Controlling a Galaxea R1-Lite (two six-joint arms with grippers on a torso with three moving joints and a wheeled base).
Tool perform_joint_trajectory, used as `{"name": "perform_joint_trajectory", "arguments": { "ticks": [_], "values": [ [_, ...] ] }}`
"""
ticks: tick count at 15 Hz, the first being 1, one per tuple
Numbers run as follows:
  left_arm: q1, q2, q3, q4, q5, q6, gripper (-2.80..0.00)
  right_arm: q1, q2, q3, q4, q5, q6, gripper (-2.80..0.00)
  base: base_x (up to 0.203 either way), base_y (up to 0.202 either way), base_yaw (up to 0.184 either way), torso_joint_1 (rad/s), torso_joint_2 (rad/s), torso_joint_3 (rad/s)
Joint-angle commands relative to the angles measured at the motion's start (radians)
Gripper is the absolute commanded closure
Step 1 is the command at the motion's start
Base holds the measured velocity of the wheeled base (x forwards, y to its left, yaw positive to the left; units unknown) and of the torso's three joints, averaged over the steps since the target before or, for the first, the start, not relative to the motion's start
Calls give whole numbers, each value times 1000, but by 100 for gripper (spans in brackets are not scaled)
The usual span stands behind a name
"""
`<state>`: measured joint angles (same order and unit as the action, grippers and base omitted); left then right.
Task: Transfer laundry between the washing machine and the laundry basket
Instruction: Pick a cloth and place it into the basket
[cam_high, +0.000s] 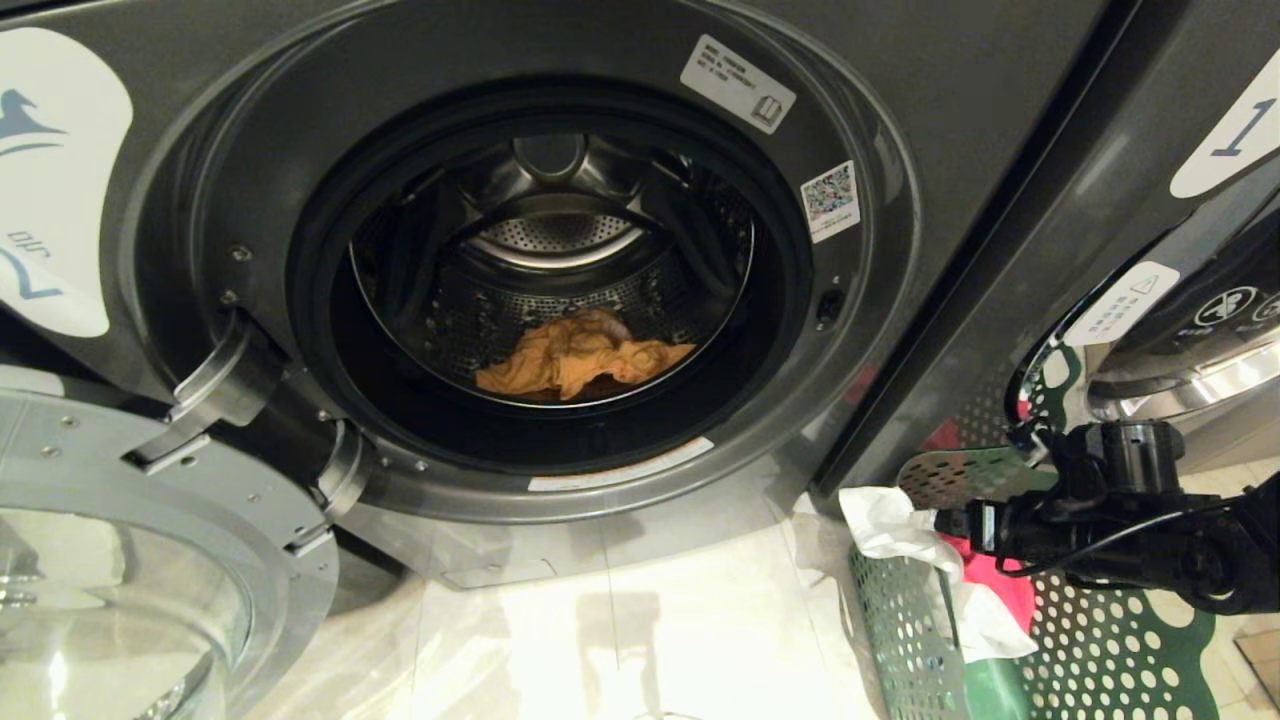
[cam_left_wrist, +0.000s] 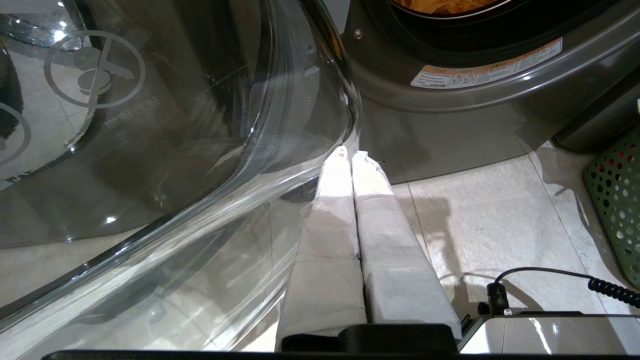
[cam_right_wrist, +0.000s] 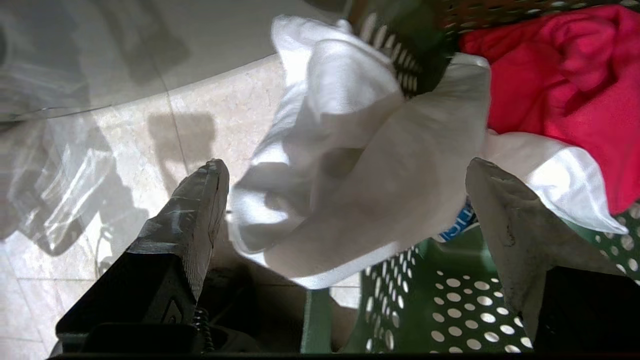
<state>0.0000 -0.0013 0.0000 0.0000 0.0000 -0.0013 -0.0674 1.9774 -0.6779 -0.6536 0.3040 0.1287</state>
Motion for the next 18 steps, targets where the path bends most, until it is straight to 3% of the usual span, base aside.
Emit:
{"name": "perform_joint_trajectory", "arguments": {
  "ticks": [1, 10, 11, 18],
  "values": [
    [0, 1, 0, 0, 0, 0, 0, 11, -16, 4, -1, 10, 0, -280, 0, 0, 0, 0, 0, 0],
    [0, 1, 0, 0, 0, 0, 0, 43, 23, 17, 40, 11, -14, -280, 0, 0, 0, 0, 0, 0],
    [0, 1, 0, 0, 0, 0, 0, 43, 27, 13, 40, 11, -14, 0, 0, 0, 0, 0, 0, 0],
    [0, 1, 0, 0, 0, 0, 0, 44, 35, 8, 40, 11, -9, 0, 0, 0, 0, 0, 0, 0]
  ]
}}
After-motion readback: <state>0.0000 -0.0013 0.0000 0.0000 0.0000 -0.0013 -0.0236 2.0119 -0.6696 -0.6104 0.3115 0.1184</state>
